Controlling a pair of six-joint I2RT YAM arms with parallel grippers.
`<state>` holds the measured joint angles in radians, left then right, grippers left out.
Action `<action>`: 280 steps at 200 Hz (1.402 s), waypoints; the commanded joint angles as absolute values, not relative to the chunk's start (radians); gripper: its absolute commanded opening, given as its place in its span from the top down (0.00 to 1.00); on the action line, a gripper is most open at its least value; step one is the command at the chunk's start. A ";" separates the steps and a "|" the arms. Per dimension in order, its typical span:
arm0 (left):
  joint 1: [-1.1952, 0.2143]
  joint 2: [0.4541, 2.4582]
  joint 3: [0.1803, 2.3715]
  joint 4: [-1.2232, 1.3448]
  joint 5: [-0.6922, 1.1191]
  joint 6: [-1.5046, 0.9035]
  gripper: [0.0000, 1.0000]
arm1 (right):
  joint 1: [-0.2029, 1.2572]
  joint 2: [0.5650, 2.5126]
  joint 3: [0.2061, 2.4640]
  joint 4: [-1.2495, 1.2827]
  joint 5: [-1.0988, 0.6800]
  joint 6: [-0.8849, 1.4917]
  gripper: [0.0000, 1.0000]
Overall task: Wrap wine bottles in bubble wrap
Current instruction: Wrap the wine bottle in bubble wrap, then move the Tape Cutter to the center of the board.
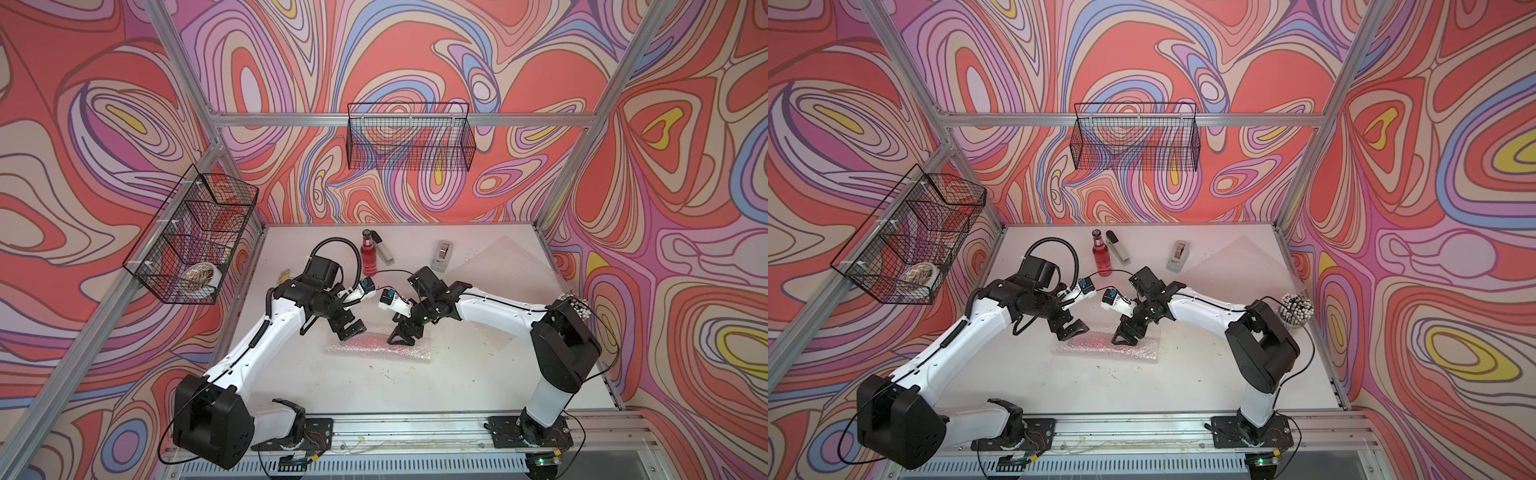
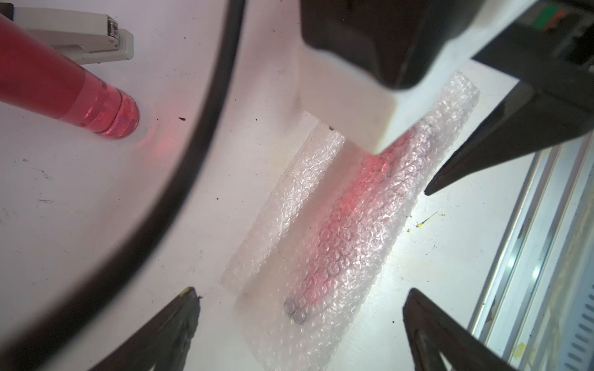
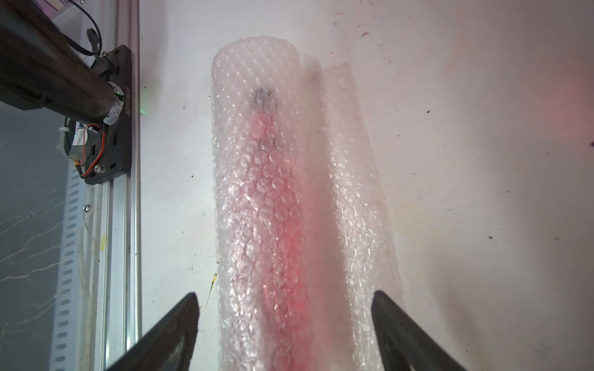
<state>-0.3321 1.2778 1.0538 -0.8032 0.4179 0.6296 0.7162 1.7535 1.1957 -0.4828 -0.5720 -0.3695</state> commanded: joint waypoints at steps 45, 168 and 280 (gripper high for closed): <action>-0.325 1.249 1.037 -0.677 0.532 0.421 0.00 | 0.544 1.680 1.243 -0.411 -0.253 -0.031 0.15; -0.344 1.274 0.996 -0.472 0.598 -0.018 0.00 | 0.345 2.234 1.884 -0.601 0.269 0.498 0.12; -0.343 1.305 0.992 -0.491 0.587 0.006 0.00 | 0.304 2.450 2.078 -0.667 0.255 0.583 0.43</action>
